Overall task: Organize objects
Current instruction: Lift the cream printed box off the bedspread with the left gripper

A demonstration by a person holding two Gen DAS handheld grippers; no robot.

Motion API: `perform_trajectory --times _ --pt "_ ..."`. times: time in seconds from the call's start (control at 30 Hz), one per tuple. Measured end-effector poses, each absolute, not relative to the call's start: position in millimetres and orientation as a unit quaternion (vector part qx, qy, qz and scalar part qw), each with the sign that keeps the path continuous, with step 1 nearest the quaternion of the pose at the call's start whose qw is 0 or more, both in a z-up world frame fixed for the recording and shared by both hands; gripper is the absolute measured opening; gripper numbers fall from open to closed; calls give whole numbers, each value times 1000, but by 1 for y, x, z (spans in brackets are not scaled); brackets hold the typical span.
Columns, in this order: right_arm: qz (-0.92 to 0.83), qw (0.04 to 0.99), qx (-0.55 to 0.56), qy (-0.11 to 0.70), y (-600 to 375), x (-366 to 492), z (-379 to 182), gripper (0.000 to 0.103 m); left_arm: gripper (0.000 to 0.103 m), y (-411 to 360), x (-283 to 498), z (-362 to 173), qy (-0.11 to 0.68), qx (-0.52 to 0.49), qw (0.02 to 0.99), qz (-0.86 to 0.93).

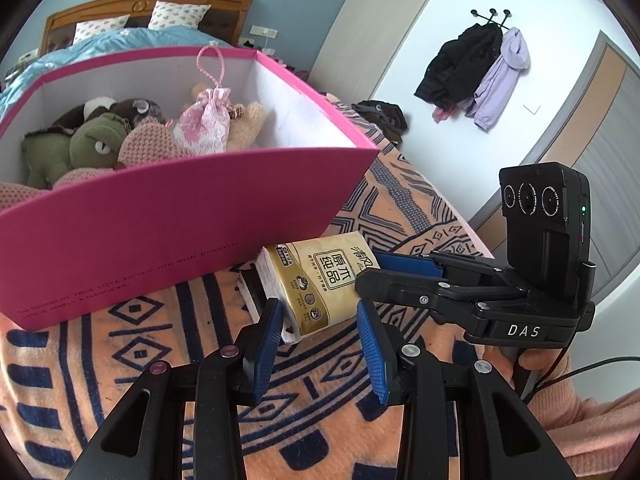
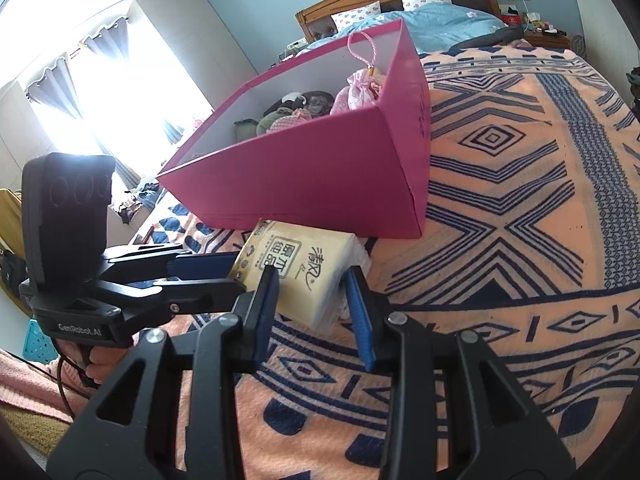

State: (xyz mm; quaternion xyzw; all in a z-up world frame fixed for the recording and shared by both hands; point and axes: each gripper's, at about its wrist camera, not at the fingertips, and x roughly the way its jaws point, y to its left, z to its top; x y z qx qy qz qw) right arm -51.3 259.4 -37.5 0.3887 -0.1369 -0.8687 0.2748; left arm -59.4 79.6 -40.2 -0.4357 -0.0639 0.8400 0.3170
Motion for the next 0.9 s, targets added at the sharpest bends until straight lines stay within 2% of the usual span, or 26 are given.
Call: perform_trajectory --times 0.9 --pt "-891 290 333 -108 258 -36 11 38 38 76 -42 0 -59 -392 335 855"
